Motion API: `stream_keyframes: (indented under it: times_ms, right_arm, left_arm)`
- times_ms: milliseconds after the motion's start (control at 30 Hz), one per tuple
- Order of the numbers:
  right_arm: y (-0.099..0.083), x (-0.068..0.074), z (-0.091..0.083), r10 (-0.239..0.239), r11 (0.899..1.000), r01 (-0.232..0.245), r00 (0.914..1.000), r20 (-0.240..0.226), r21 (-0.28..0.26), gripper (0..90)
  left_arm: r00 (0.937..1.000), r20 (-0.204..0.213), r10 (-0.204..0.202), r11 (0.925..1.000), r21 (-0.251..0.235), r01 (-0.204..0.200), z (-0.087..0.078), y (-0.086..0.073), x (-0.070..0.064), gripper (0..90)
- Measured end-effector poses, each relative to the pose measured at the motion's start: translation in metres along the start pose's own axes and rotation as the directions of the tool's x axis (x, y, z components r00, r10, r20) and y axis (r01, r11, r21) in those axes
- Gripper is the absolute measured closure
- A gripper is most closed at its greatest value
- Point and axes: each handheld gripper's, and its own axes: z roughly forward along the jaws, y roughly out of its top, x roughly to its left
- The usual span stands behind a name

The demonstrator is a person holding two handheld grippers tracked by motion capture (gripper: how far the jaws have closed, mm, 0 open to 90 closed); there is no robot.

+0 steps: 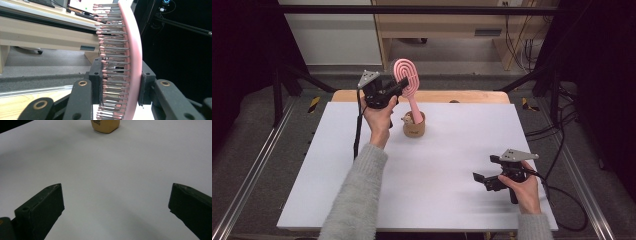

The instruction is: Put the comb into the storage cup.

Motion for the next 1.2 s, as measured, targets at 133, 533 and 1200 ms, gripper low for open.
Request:
stream_keyframes:
  times_ms: [133,533,1200]
  right_arm:
    - [0.000,0.000,0.000,-0.001,1.000,0.001,1.0000,0.002,0.004,0.5]
    - [0.000,0.000,0.001,0.002,1.000,-0.002,1.0000,-0.002,-0.002,0.5]
    - [0.000,0.000,0.001,0.002,1.000,-0.002,1.0000,-0.003,-0.001,0.5]
  left_arm:
    - [1.0000,-0.007,0.003,1.0000,-0.005,-0.003,0.002,0.001,0.002,64.0]
    - [0.9996,-0.027,-0.006,1.0000,-0.001,0.006,0.010,0.001,0.005,64.0]
    - [0.9983,-0.057,-0.006,0.9998,0.016,0.007,0.024,-0.010,0.013,64.0]
